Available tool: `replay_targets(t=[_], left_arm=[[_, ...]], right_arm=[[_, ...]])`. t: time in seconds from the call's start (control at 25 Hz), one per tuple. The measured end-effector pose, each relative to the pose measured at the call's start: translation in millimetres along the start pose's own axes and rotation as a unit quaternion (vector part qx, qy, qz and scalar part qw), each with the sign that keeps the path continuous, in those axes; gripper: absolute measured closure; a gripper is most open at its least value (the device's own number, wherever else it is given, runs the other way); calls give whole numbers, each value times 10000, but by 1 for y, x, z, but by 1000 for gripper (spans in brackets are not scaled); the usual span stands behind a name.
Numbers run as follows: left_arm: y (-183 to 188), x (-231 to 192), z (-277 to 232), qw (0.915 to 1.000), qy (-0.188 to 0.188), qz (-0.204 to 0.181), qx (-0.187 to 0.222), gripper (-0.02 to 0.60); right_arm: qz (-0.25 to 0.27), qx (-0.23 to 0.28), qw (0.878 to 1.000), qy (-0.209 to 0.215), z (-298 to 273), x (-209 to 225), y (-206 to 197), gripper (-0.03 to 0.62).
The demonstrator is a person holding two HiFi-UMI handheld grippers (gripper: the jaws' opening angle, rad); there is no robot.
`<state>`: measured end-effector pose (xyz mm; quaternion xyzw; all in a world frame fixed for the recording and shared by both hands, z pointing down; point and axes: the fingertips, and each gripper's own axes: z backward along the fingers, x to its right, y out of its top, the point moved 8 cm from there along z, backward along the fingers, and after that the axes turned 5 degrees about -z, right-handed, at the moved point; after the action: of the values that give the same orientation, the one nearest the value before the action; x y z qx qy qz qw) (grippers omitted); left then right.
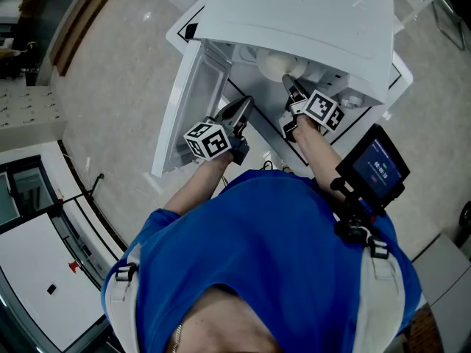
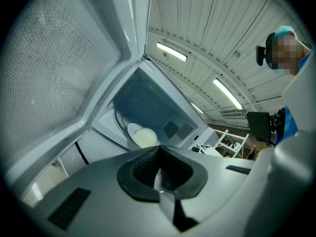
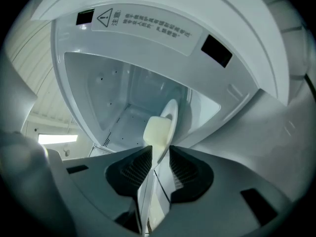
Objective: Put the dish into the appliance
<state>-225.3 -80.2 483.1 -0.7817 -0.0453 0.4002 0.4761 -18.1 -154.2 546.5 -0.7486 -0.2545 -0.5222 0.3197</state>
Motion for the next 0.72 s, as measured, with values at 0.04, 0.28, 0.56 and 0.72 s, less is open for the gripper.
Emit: replay_targets(t=[0.04, 0.28, 0.56, 0.72], left_arm=[[0, 0, 0, 10000, 2, -11, -8, 575], [-3, -6, -5, 9999, 49, -104, -61, 575], [-5, -16, -20, 9989, 92, -410, -193, 575], [-5, -20, -31, 9969, 166, -698, -308, 575]], right_arm=[[67, -43, 10000, -11, 0, 0, 0, 508], [587, -277, 9978, -96, -2, 0, -4, 499], [1298, -417, 9902, -303, -1, 6, -7, 499], [1948, -474, 9788, -428, 1, 2, -8, 499]])
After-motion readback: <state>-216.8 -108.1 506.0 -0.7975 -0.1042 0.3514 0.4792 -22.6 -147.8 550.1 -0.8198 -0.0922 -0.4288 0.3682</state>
